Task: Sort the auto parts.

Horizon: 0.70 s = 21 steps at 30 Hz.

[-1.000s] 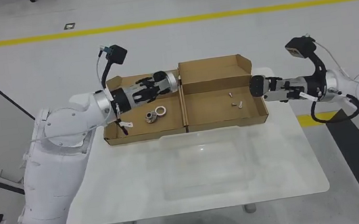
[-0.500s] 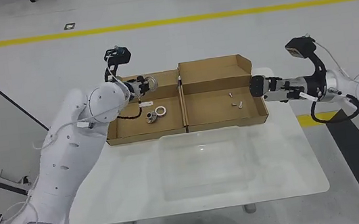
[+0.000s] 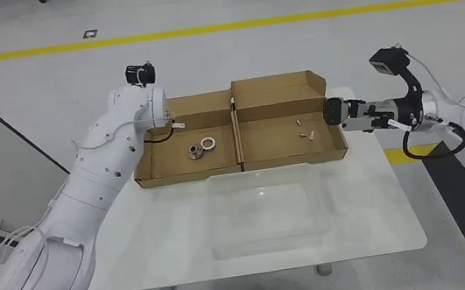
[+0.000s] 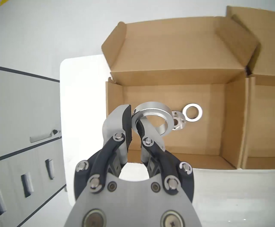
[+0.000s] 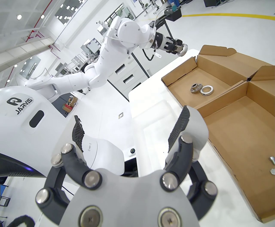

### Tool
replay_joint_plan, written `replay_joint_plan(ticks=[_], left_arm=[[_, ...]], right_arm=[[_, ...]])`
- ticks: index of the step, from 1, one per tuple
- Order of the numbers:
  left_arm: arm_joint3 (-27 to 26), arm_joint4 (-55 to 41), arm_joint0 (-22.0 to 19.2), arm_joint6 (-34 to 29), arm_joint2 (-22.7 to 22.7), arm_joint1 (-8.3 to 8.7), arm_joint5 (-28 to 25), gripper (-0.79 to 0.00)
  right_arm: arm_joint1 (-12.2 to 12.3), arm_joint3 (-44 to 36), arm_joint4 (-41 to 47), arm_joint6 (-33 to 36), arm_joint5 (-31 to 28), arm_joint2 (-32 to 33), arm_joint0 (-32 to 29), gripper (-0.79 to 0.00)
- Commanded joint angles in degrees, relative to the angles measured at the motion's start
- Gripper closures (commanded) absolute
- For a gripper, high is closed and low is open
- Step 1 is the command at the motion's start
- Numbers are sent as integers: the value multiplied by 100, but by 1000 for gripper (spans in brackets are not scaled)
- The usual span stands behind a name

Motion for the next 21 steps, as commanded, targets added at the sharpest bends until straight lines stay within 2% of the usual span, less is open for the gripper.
replay_joint_plan(ticks=[1,4,13,16,21], left_arm=[[290,-48,-70,-32,104,-73,-26,0],[438,-223,-133,23,190,-178,-83,0],[455,-178,-42,90,234,-192,-200,0],[721,-120,-65,-19,335,-266,-127,0],[1306,-429,-211,-406,583,-497,-284,0]], right_arm=[[0,0,0,0,0,0,0,-785],[0,0,0,0,0,0,0,-785],[0,0,0,0,0,0,0,-785],[0,0,0,0,0,0,0,-785],[0,0,0,0,0,0,0,-785]])
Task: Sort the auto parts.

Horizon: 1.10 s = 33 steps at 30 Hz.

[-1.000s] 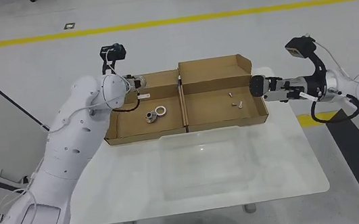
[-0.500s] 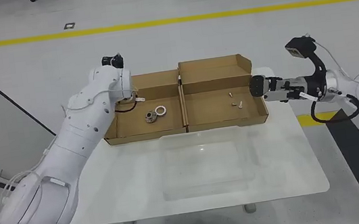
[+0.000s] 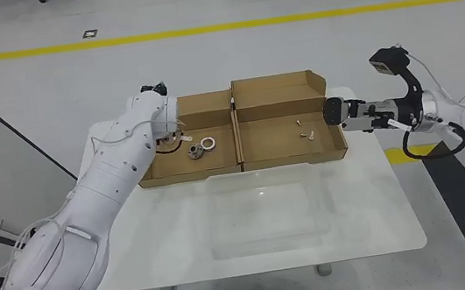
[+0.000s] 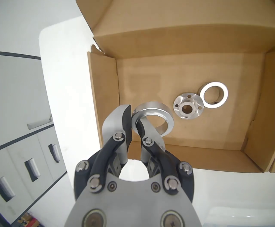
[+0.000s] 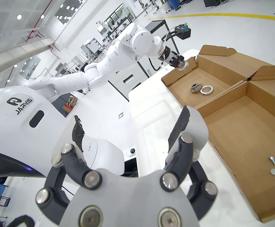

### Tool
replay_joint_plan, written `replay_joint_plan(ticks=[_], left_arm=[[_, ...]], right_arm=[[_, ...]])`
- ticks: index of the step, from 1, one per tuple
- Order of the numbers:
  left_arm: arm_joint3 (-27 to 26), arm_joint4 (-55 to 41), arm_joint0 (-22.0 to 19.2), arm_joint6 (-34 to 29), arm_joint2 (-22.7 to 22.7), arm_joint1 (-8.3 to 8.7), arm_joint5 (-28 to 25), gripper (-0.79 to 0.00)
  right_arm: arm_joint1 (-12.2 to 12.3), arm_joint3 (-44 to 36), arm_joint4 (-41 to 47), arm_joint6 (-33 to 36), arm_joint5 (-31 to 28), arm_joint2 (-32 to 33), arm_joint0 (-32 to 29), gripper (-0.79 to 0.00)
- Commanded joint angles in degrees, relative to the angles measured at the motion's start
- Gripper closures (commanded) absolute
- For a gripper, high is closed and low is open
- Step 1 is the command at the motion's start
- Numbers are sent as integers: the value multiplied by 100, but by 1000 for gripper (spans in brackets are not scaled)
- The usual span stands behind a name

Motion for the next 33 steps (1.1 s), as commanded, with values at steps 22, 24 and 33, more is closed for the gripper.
replay_joint_plan(ticks=[22,24,33], left_arm=[[2950,-1139,-757,459,536,-1176,185,0],[3140,-1168,-811,514,557,-1259,197,0],[3866,-1517,-1019,620,486,-1553,8,-105]], right_arm=[[0,0,0,0,0,0,0,-785],[0,0,0,0,0,0,0,-785],[0,0,0,0,0,0,0,-785]])
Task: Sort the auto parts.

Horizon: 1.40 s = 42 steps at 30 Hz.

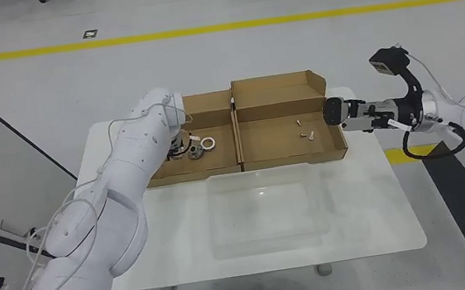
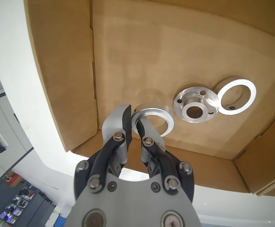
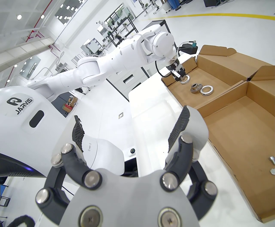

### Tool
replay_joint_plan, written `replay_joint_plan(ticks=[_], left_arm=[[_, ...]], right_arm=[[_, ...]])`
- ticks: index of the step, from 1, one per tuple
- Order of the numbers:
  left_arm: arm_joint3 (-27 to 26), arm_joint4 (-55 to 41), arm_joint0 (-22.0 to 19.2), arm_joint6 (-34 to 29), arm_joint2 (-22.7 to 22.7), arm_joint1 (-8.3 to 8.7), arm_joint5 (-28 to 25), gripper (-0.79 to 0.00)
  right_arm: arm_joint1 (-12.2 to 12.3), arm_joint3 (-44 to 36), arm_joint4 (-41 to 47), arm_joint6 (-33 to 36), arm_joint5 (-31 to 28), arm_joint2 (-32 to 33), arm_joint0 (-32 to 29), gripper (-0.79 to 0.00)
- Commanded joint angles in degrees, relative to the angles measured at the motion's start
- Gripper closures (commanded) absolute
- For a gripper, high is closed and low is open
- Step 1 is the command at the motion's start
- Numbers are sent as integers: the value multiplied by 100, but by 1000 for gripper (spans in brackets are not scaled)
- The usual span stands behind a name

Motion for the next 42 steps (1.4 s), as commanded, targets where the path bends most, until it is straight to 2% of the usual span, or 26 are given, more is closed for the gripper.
replay_joint_plan(ticks=[1,5,7,9,10,11,13,15,22,29,35,42], left_arm=[[151,-45,-46,-36,-7,-53,-46,-108],[381,-92,-123,-89,-10,-154,-66,-157],[468,-101,-157,-94,-10,-197,-99,-234],[553,-110,-183,-84,-14,-234,-126,-354],[589,-125,-194,-75,-21,-250,-135,-459],[623,-128,-204,-63,-24,-266,-146,-613],[684,-148,-227,-30,-39,-293,-165,-720],[732,-212,-255,31,-78,-311,-204,-779],[756,-484,-403,441,-266,-308,-714,-785],[614,-960,-561,656,-575,-208,-1707,-785],[449,-1381,-649,514,-885,-15,-2781,-785],[71,-2001,-558,0,-1378,355,-4089,-785]], right_arm=[[0,0,0,0,0,0,0,-785],[0,0,0,0,0,0,0,-785],[0,0,0,0,0,0,0,-785],[0,0,0,0,0,0,0,-785],[0,0,0,0,0,0,0,-785],[0,0,0,0,0,0,0,-785],[0,0,0,0,0,0,0,-785],[0,0,0,0,0,0,0,-785],[0,0,0,0,0,0,0,-785],[0,0,0,0,0,0,0,-785],[0,0,0,0,0,0,0,-785],[0,0,0,0,0,0,0,-785]])
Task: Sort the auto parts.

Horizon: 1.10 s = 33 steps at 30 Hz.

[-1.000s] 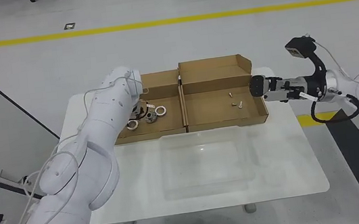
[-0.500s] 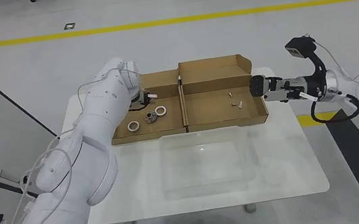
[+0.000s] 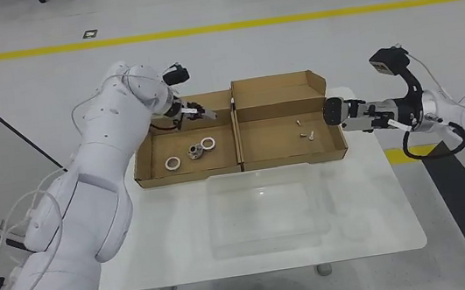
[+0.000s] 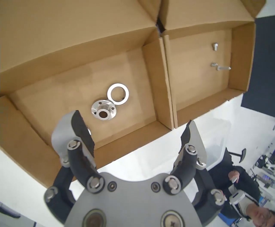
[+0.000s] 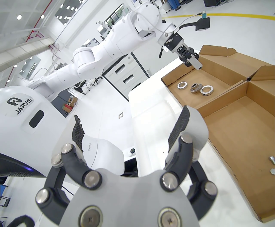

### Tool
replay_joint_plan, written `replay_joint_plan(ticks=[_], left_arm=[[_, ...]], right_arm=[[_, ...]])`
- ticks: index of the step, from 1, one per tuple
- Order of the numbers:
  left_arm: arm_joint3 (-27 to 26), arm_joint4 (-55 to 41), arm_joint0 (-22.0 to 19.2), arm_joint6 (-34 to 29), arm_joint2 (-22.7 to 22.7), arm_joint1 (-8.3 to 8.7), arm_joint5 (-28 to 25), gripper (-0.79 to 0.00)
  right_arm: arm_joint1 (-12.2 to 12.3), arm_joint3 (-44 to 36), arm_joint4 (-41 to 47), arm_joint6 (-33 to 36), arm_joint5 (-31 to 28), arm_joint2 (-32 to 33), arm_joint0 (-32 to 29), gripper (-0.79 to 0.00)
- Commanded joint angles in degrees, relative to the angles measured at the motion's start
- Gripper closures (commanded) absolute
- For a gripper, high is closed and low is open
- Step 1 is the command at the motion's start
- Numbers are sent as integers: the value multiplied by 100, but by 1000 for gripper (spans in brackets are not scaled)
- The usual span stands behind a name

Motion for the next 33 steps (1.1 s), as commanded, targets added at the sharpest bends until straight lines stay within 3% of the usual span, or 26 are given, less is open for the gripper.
replay_joint_plan(ticks=[1,6,9,12,16,20,25,33], left_arm=[[-193,-212,76,-203,-174,134,-367,-785],[-1071,-566,392,-761,-651,521,-703,-785],[-2096,-707,816,-1145,-1084,825,-614,-785],[-3642,-693,1539,-1497,-1715,1173,-229,-785],[-6019,-561,2860,-1754,-2678,1567,442,-785],[-7583,-695,3857,-1754,-3343,1817,817,-785],[-8584,-1188,4514,-1754,-3880,2025,795,-785],[-9364,-2165,5208,-1754,-4621,2240,513,-785]], right_arm=[[0,0,0,0,0,0,0,-785],[0,0,0,0,0,0,0,-785],[0,0,0,0,0,0,0,-785],[0,0,0,0,0,0,0,-785],[0,0,0,0,0,0,0,-785],[0,0,0,0,0,0,0,-785],[0,0,0,0,0,0,0,-785],[0,0,0,0,0,0,0,-785]])
